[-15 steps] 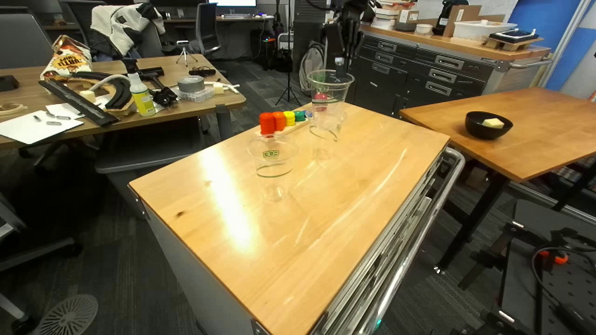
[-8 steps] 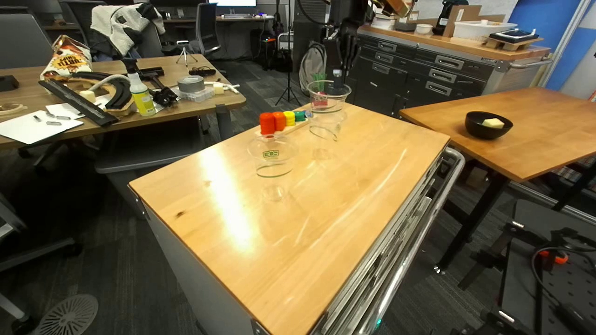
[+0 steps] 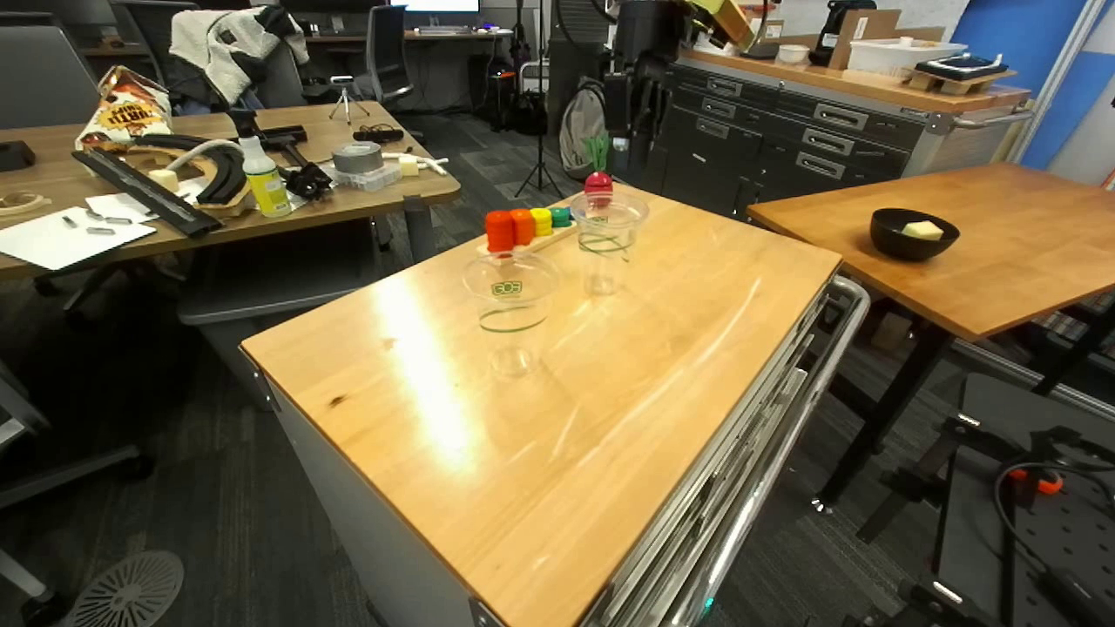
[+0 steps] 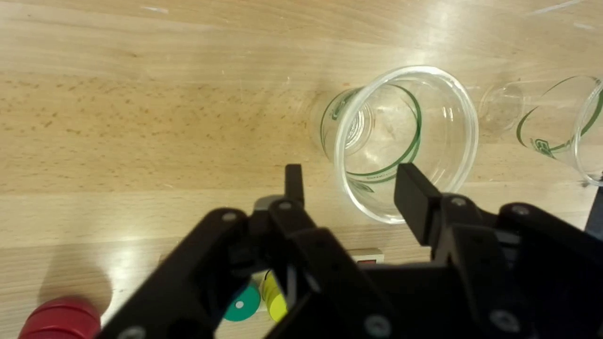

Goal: Stack the cups

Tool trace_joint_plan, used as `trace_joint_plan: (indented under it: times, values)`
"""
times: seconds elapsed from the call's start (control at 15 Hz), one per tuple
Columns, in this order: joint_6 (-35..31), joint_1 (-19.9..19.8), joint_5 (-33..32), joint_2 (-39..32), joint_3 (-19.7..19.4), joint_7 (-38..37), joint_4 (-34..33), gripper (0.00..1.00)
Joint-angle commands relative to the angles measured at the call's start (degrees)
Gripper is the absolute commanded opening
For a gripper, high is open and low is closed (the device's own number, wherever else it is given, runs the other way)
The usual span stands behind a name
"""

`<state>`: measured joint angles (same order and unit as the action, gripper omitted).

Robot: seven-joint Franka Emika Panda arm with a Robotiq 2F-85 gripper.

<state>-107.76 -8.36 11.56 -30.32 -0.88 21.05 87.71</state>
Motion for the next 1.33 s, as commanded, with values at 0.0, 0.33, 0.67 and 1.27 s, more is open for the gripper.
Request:
trace_joint_plan:
  times: [0.0,0.33,0.67,1.27]
  values:
    - [-0.57,-0.70,-0.13,2.39,1.01,1.16,1.31,0.84]
    - [1.85,1.57,-3.49,7.78,-0.16,-4.27,2.06,1.00]
    - [6.65,5.08,-9.80,11.57,-0.31,-14.61,1.84,0.99]
    - [8.56,9.31,-8.38,9.07,3.09,-13.53,5.26,1.00]
